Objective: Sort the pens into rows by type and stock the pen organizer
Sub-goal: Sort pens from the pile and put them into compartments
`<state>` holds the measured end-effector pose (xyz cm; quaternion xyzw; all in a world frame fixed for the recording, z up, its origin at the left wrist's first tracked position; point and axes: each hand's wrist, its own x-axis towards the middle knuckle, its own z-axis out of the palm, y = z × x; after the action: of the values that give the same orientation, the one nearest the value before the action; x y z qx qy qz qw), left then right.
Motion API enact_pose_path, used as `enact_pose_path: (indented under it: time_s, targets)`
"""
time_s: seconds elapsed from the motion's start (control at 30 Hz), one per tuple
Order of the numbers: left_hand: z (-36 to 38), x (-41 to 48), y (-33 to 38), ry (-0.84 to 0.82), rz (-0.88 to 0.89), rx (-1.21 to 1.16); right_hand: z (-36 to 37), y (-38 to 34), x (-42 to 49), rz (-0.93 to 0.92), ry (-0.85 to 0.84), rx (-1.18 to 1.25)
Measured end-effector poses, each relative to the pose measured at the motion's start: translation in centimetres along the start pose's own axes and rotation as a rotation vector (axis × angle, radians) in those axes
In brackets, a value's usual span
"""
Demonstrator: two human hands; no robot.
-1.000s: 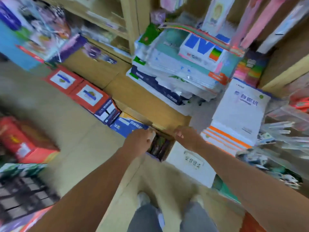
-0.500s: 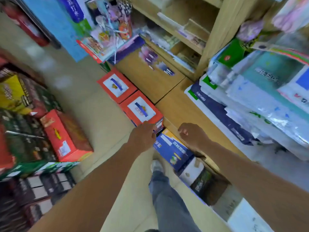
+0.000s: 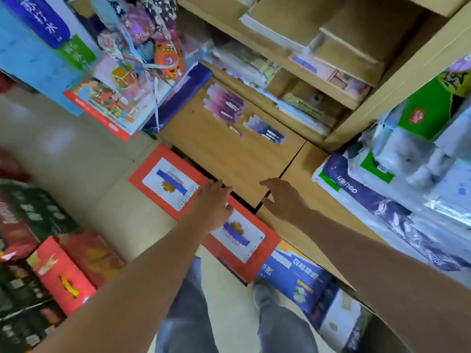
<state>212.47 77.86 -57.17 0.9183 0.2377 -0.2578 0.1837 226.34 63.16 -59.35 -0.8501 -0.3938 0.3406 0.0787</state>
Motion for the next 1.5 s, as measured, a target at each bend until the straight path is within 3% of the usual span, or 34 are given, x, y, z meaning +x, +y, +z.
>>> enact_pose_path:
  time_s: [0.33,0.6,0.77,0.93,1.1,1.27,1.5]
  targets:
    - [-1.8,15.5,-11.0,-0.187,0.238,0.116,4.3,-4.0,14.6,0.287,-0.091,0.107]
    - [-2.3,21.0,-15.3,-0.23,0.354,0.244,5.9,-6.6,18.0,0.459,-0.029,0.134]
    - [-2.1,22.1,-16.5,-0.149,0.437,0.286,5.0,-6.5,19.1,0.519,0.068,0.127]
    - [-3.8,24.3,-15.0,-0.056,0.463,0.227,2.4,-4.7,21.6,0.559,0.339,0.23]
    - [-4.9,27.5,-12.8,0.132,0.526,0.171,-0.2,-1.5,24.4,0.557,0.493,0.13]
    - [-3.8,29.5,-11.8,0.035,0.499,0.266,-0.1,1.3,25.8,0.577,0.395,0.04]
    - [-3.4,29.4,-11.8,0.05,0.508,0.285,0.5,1.5,25.4,0.604,0.319,-0.117]
